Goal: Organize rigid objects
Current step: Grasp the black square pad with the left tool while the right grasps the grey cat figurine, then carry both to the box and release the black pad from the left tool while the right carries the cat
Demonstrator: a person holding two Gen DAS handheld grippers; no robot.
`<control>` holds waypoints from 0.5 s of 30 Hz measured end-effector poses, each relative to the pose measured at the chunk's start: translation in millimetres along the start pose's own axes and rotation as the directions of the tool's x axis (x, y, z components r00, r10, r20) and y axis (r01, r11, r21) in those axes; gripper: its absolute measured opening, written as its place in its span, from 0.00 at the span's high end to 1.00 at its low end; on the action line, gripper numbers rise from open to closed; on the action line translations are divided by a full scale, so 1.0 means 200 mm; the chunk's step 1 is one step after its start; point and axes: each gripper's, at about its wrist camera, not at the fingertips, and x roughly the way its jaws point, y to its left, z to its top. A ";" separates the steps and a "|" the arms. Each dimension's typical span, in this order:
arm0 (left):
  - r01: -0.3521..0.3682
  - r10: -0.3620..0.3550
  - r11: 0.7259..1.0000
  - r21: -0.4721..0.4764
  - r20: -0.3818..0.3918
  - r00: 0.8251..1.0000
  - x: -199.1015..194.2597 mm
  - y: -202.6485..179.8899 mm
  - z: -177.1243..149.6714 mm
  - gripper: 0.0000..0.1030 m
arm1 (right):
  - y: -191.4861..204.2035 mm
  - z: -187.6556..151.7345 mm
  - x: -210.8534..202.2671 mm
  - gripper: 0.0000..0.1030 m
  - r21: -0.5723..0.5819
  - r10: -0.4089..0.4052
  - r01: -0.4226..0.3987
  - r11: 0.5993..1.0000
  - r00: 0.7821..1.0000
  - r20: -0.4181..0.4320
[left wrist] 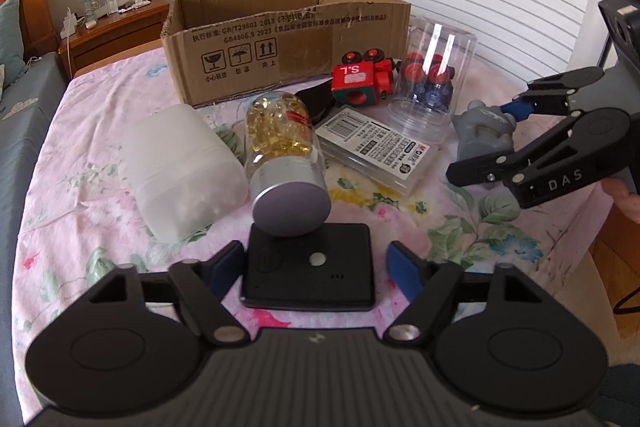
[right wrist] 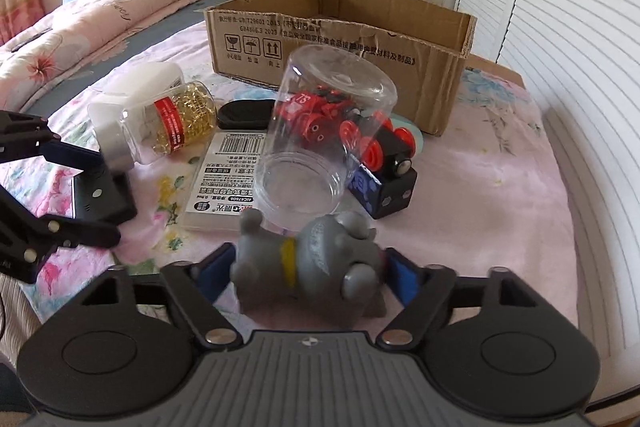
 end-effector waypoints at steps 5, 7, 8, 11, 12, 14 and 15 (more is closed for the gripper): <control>0.017 -0.017 1.000 -0.010 -0.033 0.999 -0.03 0.02 0.00 0.33 | 0.03 -0.02 -0.04 0.24 0.002 -0.007 0.007 1.000 1.000 -0.009; 0.022 -0.022 1.000 -0.003 -0.046 0.999 -0.05 0.02 0.00 0.33 | 0.04 -0.02 -0.06 0.24 0.004 0.001 -0.001 1.000 1.000 -0.008; 0.025 -0.025 1.000 -0.001 -0.051 0.998 -0.06 0.02 0.00 0.33 | 0.04 -0.02 -0.08 0.24 0.002 0.003 -0.002 1.000 1.000 -0.009; 0.029 -0.028 0.999 0.021 -0.053 0.998 -0.11 0.02 0.00 0.33 | 0.05 -0.01 -0.13 0.24 -0.012 0.007 -0.007 1.000 1.000 0.001; 0.027 -0.026 0.999 0.030 -0.052 0.998 -0.13 0.02 0.00 0.33 | 0.05 0.00 -0.14 0.24 -0.018 0.011 -0.011 1.000 1.000 0.004; 0.028 -0.026 0.999 0.038 -0.054 0.998 -0.16 0.02 0.02 0.33 | 0.06 0.01 -0.17 0.24 -0.023 0.013 -0.013 1.000 1.000 0.013; 0.032 -0.030 0.999 0.039 -0.057 0.998 -0.17 0.02 0.03 0.33 | 0.06 0.02 -0.19 0.24 -0.026 0.018 -0.017 1.000 1.000 0.017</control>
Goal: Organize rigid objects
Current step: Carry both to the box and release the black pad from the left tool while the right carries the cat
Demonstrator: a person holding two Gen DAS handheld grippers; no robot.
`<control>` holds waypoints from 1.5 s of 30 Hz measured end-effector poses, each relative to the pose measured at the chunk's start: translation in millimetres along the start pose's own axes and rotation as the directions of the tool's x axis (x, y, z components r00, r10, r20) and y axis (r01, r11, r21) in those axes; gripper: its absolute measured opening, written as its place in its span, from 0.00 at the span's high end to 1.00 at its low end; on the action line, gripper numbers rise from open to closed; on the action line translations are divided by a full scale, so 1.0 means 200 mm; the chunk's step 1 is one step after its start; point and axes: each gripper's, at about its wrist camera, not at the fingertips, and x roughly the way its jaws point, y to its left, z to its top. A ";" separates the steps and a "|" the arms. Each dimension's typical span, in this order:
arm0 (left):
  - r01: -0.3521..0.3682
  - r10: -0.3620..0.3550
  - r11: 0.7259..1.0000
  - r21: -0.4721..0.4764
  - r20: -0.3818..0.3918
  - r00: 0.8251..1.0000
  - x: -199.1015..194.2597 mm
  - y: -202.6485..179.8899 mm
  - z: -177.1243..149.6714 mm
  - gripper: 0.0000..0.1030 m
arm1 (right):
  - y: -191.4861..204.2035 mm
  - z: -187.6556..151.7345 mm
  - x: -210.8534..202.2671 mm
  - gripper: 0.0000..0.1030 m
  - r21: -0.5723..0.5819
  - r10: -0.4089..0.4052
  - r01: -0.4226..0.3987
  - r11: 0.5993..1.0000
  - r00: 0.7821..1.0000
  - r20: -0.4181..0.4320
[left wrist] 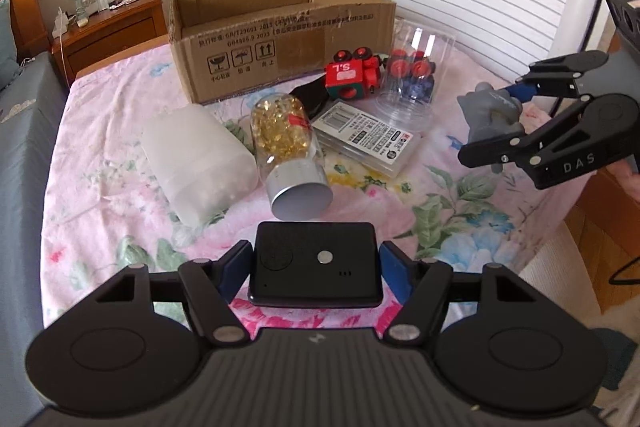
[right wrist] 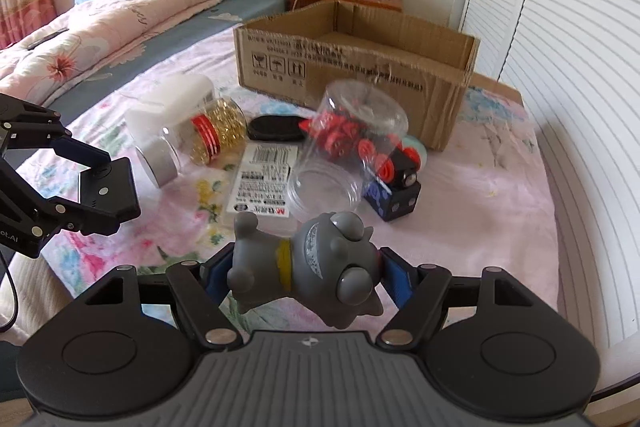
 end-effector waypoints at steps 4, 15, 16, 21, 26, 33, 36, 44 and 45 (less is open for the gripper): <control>0.009 -0.009 1.000 0.011 0.009 1.000 -0.06 0.01 0.07 0.33 | 0.00 0.06 -0.07 0.24 -0.001 0.022 -0.022 1.000 0.999 0.025; -0.009 0.006 1.000 0.023 0.097 0.995 -0.09 0.14 0.52 0.33 | -0.10 0.40 -0.20 0.24 -0.019 0.018 -0.015 1.000 0.988 0.152; -0.019 0.015 0.999 0.029 0.110 0.994 -0.08 0.15 0.57 0.33 | -0.12 0.44 -0.20 0.24 -0.019 0.015 -0.012 1.000 0.987 0.160; -0.051 0.045 0.998 0.043 0.136 0.990 0.06 0.22 0.83 0.33 | -0.22 0.61 -0.12 0.24 -0.020 -0.016 0.019 1.000 0.985 0.171; -0.090 0.083 0.995 0.049 0.126 0.989 0.25 0.32 1.03 0.33 | -0.33 0.73 -0.01 0.24 0.007 -0.031 0.031 1.000 0.989 0.147; -0.121 0.118 0.992 0.025 0.097 0.988 0.48 0.44 1.17 0.33 | -0.42 0.83 0.13 0.24 0.022 -0.037 0.035 0.999 0.993 0.110; -0.133 0.133 0.991 -0.004 0.115 0.984 0.52 0.48 1.20 0.13 | -0.45 0.85 0.18 0.24 0.031 -0.040 0.037 0.999 0.994 0.097; -0.103 0.105 0.995 -0.017 0.140 0.985 0.39 0.48 1.08 0.06 | -0.49 0.89 0.27 0.24 0.045 -0.046 0.044 0.998 0.997 0.059; -0.102 0.103 0.995 -0.014 0.139 0.985 0.37 0.48 1.06 0.05 | -0.50 0.90 0.28 0.24 0.045 -0.047 0.045 0.998 0.997 0.056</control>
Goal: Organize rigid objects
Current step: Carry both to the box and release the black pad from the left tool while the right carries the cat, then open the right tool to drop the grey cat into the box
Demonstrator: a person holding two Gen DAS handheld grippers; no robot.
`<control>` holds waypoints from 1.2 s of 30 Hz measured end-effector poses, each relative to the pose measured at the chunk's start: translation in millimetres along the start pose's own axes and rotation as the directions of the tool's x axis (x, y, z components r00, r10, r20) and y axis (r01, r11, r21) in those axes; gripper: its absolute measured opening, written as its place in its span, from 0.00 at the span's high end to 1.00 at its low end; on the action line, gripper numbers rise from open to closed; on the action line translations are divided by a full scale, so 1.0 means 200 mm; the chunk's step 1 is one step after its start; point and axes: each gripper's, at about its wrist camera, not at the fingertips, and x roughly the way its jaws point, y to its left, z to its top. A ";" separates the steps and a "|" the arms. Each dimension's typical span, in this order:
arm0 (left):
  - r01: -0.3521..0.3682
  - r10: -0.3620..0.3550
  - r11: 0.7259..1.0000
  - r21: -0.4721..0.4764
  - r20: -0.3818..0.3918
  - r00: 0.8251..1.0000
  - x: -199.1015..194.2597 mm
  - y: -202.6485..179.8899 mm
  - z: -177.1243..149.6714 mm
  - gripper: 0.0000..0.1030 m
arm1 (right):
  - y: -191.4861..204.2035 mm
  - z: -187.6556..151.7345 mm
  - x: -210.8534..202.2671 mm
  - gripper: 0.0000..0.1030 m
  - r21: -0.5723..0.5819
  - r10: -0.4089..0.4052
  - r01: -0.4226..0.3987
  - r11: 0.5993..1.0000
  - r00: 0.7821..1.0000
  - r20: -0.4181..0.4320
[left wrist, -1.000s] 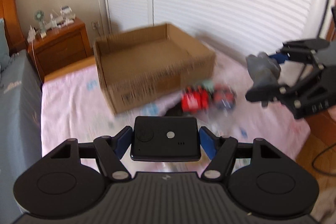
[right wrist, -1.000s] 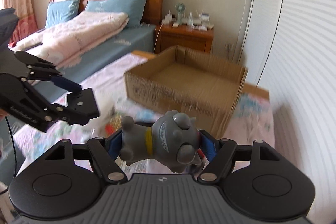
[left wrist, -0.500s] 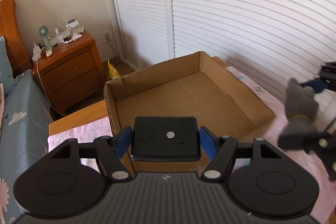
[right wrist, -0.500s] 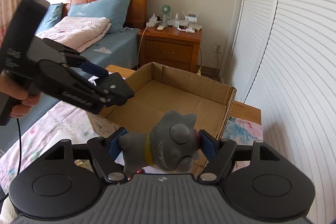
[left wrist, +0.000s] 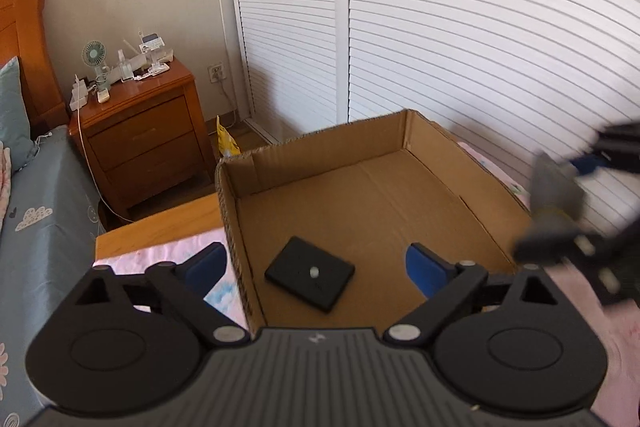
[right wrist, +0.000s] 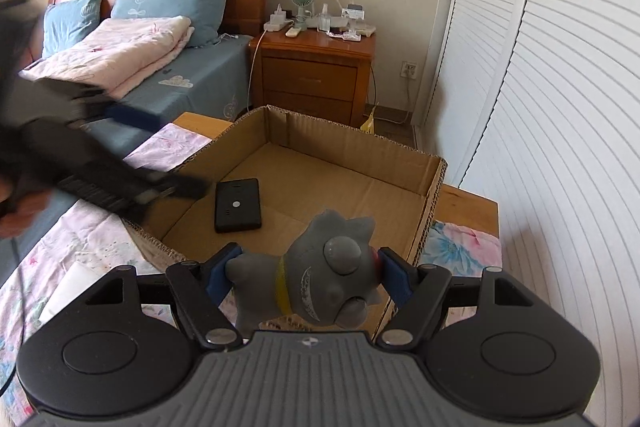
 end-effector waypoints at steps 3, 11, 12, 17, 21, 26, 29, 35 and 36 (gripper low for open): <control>0.013 -0.013 1.000 -0.007 0.005 1.000 -0.10 0.01 -0.08 0.04 | -0.01 0.05 0.04 0.24 -0.003 -0.002 0.002 1.000 1.000 -0.009; 0.053 -0.052 0.997 -0.046 0.032 0.998 -0.30 0.01 -0.26 0.02 | -0.02 0.25 0.19 0.10 -0.012 -0.042 0.042 0.999 0.999 -0.005; 0.057 -0.056 0.997 -0.045 0.034 0.998 -0.32 0.01 -0.27 0.02 | -0.01 0.26 0.19 0.00 -0.014 -0.051 0.051 0.999 0.999 -0.004; 0.032 -0.032 0.999 -0.009 0.058 0.998 -0.39 -0.05 -0.35 0.02 | 0.01 0.26 0.13 0.00 -0.013 -0.064 0.065 0.998 0.998 0.026; 0.034 -0.034 0.999 -0.001 0.066 0.997 -0.44 -0.08 -0.38 0.02 | 0.05 0.20 0.04 0.00 -0.002 -0.049 0.049 0.999 0.998 0.035; 0.010 -0.010 1.000 -0.010 0.084 0.996 -0.49 -0.14 -0.46 0.01 | 0.14 0.10 -0.09 0.00 -0.008 -0.027 0.027 1.000 0.999 0.044; -0.005 0.007 1.000 -0.014 0.094 0.996 -0.51 -0.17 -0.52 0.01 | 0.20 0.02 -0.19 0.00 -0.012 -0.009 0.010 1.000 0.998 0.061; -0.026 0.032 0.997 -0.069 0.097 0.995 -0.54 -0.21 -0.65 0.01 | 0.31 -0.20 -0.32 0.00 0.029 0.022 -0.025 0.999 0.997 0.077; -0.035 0.043 0.997 -0.071 0.106 0.993 -0.55 -0.21 -0.67 0.01 | 0.32 -0.24 -0.33 0.00 0.044 0.030 -0.034 0.998 0.997 0.073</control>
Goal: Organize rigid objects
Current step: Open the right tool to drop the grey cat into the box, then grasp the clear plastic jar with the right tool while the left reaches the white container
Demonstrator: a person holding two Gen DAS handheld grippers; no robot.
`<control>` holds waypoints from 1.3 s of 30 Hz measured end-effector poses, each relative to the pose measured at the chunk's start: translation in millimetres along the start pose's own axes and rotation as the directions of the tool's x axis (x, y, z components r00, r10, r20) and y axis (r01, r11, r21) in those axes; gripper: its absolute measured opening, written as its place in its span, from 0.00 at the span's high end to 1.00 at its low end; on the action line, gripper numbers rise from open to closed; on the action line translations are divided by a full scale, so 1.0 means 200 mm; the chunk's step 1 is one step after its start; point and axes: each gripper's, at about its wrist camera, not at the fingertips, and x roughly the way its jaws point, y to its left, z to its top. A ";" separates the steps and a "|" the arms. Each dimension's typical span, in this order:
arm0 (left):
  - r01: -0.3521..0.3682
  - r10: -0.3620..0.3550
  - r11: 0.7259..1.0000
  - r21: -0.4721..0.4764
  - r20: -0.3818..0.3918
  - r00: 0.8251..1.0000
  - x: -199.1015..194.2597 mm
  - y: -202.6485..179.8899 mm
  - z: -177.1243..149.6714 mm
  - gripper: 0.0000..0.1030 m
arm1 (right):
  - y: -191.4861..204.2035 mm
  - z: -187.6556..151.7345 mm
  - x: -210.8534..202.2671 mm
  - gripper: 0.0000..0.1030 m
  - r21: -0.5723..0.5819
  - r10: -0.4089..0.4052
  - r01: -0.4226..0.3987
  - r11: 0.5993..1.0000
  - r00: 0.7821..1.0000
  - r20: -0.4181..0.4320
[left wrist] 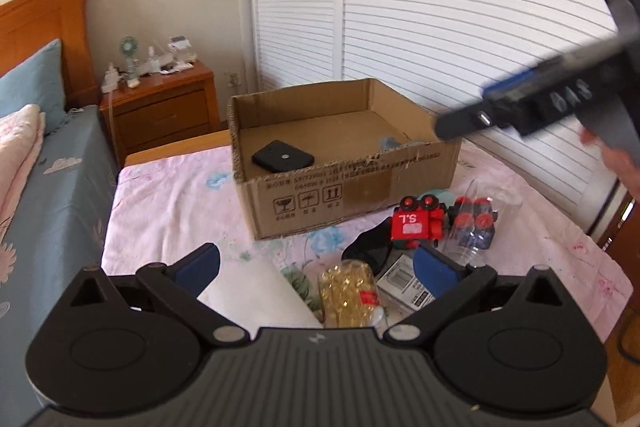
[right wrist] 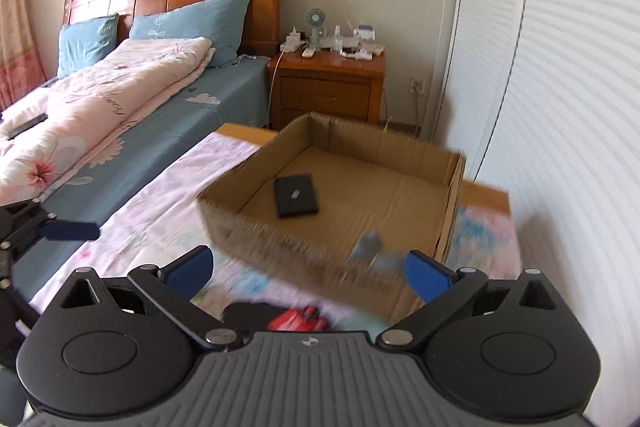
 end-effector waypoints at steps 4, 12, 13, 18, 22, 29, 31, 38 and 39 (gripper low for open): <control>-0.032 0.032 0.999 0.000 -0.005 0.999 -0.02 -0.02 -0.08 0.01 | 0.07 -0.15 -0.02 0.00 0.015 0.006 -0.006 1.000 1.000 -0.014; -0.104 0.105 0.993 -0.063 0.010 0.994 -0.08 0.00 -0.16 0.01 | 0.18 -0.28 -0.03 0.00 0.052 -0.005 0.005 0.999 1.000 -0.006; -0.097 0.098 0.993 -0.073 0.008 0.995 -0.08 0.01 -0.17 0.01 | 0.18 -0.29 -0.03 0.00 0.055 0.002 -0.002 0.998 1.000 -0.010; -0.089 0.089 0.993 -0.074 -0.005 0.996 -0.08 0.01 -0.18 0.01 | 0.18 -0.34 -0.01 0.00 0.070 -0.036 0.038 0.997 0.999 -0.026; -0.081 0.081 0.994 -0.076 -0.008 0.997 -0.07 0.00 -0.19 0.01 | 0.13 -0.38 -0.04 0.00 0.110 -0.048 0.050 0.993 0.999 -0.020; -0.058 0.057 0.995 -0.079 -0.017 0.998 -0.05 -0.02 -0.20 0.01 | 0.03 -0.49 -0.05 0.00 0.180 -0.106 0.117 0.977 0.992 -0.070; -0.053 0.051 0.995 -0.080 -0.016 0.999 -0.05 -0.02 -0.21 0.01 | -0.01 -0.54 -0.02 0.00 0.208 -0.119 0.140 0.968 0.987 -0.111; -0.047 0.044 0.995 -0.086 -0.031 0.999 -0.03 -0.01 -0.23 0.01 | -0.11 -0.68 0.10 0.00 0.308 -0.124 0.186 0.933 0.970 -0.208; -0.046 0.043 0.995 -0.089 -0.034 0.999 -0.03 0.00 -0.23 0.01 | -0.10 -0.69 0.11 0.00 0.313 -0.129 0.194 0.930 0.968 -0.215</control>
